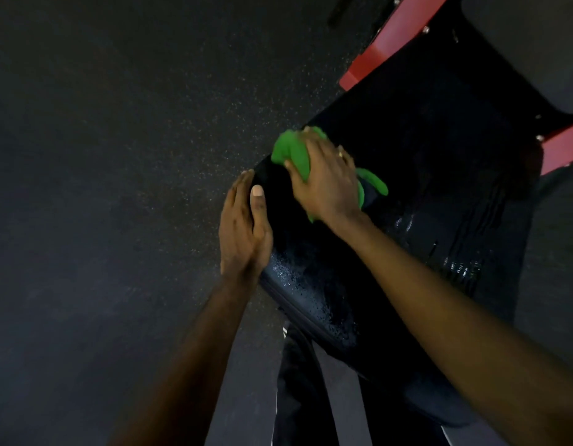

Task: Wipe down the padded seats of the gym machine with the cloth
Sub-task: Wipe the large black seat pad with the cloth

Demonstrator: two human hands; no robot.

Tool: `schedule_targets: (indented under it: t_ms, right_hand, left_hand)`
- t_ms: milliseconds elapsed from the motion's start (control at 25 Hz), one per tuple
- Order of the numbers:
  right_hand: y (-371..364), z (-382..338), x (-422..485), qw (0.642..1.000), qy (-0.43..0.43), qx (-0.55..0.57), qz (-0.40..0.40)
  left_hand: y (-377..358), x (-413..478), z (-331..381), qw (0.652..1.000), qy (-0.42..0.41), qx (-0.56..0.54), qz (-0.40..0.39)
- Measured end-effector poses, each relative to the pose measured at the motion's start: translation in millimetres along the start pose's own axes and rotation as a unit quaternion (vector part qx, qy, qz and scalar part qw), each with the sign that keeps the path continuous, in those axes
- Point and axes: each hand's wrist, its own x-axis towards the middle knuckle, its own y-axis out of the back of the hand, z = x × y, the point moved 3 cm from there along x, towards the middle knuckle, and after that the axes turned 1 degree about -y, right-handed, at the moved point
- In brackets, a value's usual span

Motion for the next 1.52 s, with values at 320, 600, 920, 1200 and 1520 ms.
schedule_targets:
  t_ms: [320,600,920,1200,1520]
  right_hand:
    - [14,-32,-73,0.994,0.086,0.045,-0.048]
    - [-1,-14,20,0.999,0.036,0.012,-0.002]
    - [15,-35,-38,0.999,-0.011,0.021,0.034]
    - [11,1,-42,1.000,-0.017,0.003,0.013]
    - [29,-19,-122,0.999,-0.025,0.026,0.004]
  left_hand:
    - [-1,1,-4,0.999,-0.021,0.001,-0.029]
    - [-3,1,-4,0.999,-0.032,0.031,-0.025]
    - [-4,4,-7,0.998,-0.043,0.041,-0.026]
    - [-6,4,-6,0.996,-0.040,0.077,-0.032]
    - [-6,3,-4,0.996,-0.038,0.076,-0.029]
